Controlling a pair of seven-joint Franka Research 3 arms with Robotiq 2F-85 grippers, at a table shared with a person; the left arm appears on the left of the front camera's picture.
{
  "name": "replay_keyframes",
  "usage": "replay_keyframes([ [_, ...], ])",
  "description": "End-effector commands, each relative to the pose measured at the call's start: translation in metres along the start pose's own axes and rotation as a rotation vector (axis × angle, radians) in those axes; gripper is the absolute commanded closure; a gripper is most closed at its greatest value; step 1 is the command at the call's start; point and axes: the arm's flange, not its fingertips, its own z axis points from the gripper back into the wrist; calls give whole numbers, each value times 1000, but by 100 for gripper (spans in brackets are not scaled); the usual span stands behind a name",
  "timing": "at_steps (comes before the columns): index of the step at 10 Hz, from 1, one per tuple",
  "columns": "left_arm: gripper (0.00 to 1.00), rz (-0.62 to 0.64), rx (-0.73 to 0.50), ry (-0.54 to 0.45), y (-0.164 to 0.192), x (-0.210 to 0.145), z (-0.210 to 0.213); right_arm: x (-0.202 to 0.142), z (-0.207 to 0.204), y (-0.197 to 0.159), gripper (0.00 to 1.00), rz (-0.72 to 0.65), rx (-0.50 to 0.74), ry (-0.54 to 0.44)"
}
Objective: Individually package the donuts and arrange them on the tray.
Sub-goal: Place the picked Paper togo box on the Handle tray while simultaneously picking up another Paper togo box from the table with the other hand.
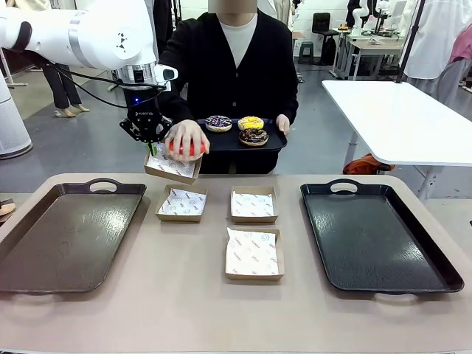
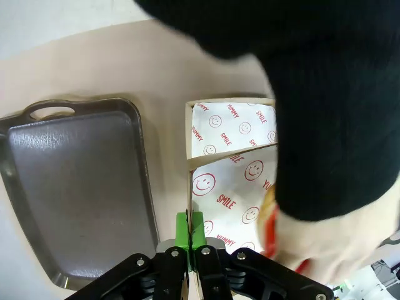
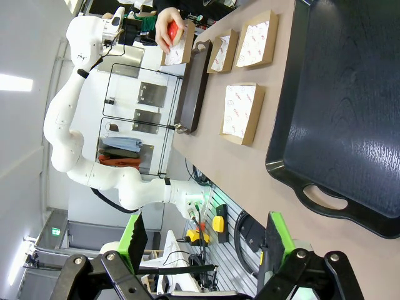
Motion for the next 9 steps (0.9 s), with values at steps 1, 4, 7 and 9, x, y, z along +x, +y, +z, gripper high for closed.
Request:
replay_keyframes([
  [1, 100, 18, 1, 0, 0, -1, 2, 0, 1, 0, 0, 11, 14, -3],
  [4, 100, 18, 1, 0, 0, -1, 2, 0, 1, 0, 0, 11, 14, -3],
  [7, 100, 18, 1, 0, 0, -1, 2, 0, 1, 0, 0, 11, 14, -3],
  [9, 100, 18, 1, 0, 0, -1, 2, 0, 1, 0, 0, 11, 14, -3],
])
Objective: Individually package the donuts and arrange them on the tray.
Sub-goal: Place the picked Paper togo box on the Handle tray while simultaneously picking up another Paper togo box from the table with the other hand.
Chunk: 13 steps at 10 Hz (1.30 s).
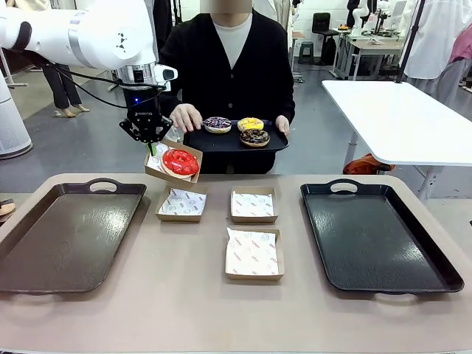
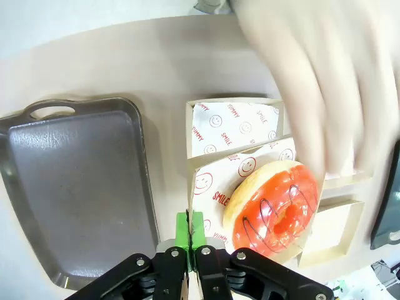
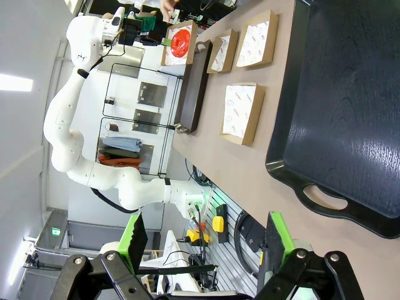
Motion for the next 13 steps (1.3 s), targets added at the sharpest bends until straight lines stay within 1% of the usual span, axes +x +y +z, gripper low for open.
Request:
replay_keyframes([
  [1, 100, 17, 0, -1, -1, -1, 2, 0, 1, 0, 0, 11, 14, -3],
  [9, 100, 17, 0, -1, -1, -1, 2, 0, 1, 0, 0, 11, 14, -3],
  [10, 99, 0, 0, 0, 0, 0, 0, 0, 0, 0, 0, 0, 0, 0],
  [11, 99, -50, -17, -9, 2, -6, 3, 11, -5, 13, 0, 40, -38, 32],
  [13, 99, -68, -58, -50, 17, -28, 29, 30, -24, 60, 0, 101, -176, 132],
])
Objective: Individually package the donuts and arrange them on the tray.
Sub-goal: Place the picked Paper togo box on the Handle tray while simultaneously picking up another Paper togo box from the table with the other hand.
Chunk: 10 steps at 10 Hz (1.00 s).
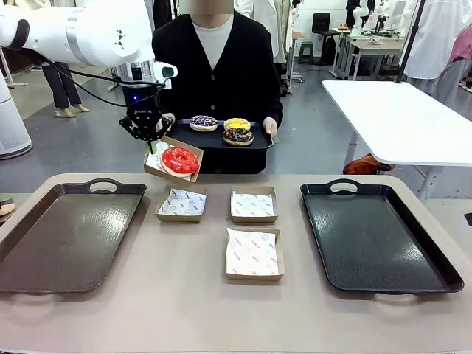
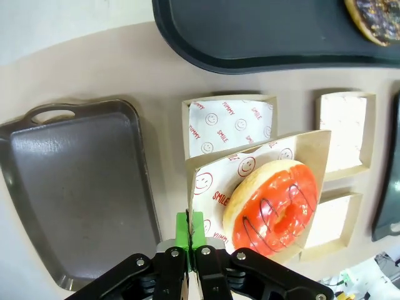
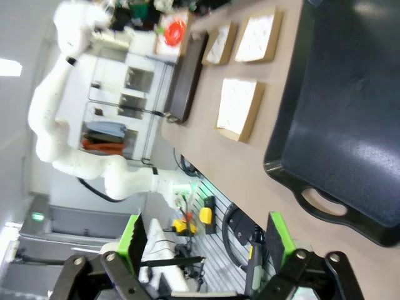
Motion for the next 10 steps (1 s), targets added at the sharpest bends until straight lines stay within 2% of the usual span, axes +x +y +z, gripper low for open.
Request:
replay_keyframes([
  [1, 99, -52, -82, -48, 29, -38, 27, 27, -11, 50, 0, 24, -138, 92],
  [3, 99, -32, -98, -52, 59, -74, 38, 60, -33, 87, 0, 3, -245, 159],
  [6, 99, 19, -120, -24, 99, -142, 40, 88, -109, 130, 0, -26, -421, 306],
  [8, 99, 15, -122, -41, 117, -177, 33, 107, -156, 140, 0, -37, -538, 366],
  [10, 99, 30, -134, -32, 137, -196, 20, 116, -197, 146, 0, -45, -638, 384],
])
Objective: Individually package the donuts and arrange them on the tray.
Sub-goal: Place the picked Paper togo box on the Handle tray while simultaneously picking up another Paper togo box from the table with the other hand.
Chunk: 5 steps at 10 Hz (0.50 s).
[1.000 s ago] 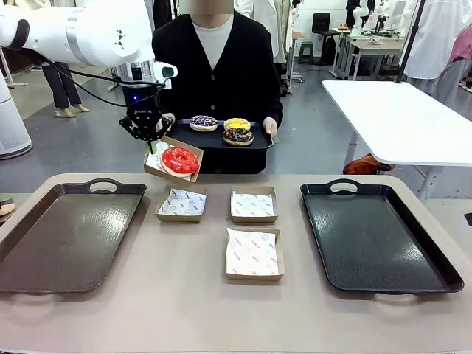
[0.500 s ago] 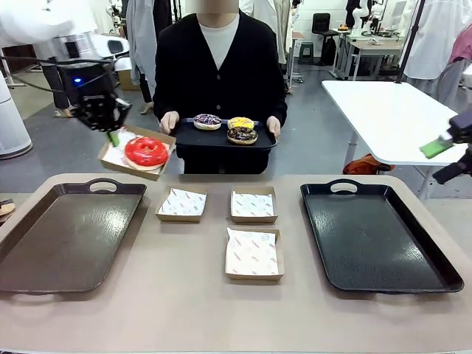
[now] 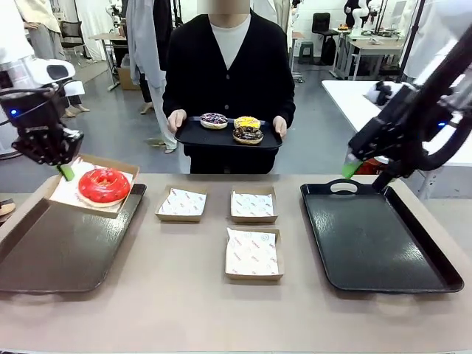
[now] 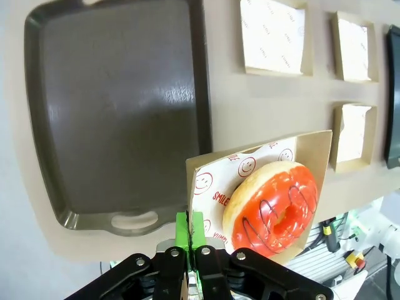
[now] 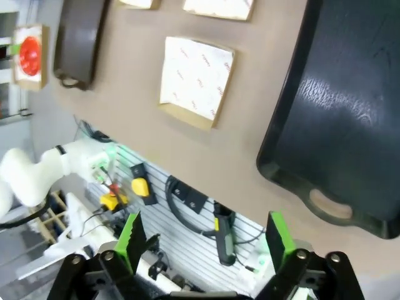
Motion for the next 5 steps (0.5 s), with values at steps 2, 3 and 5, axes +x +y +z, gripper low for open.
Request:
replay_keyframes([
  [2, 99, -15, -3, -10, 29, -18, -18, 34, -32, 16, 0, -54, -143, 21],
  [3, 99, 1, 22, -7, 36, -18, -24, 44, -48, 23, 0, -67, -164, 0],
  [5, 99, 16, 77, 6, 46, -11, -40, 62, -79, 23, 0, -87, -177, -29],
])
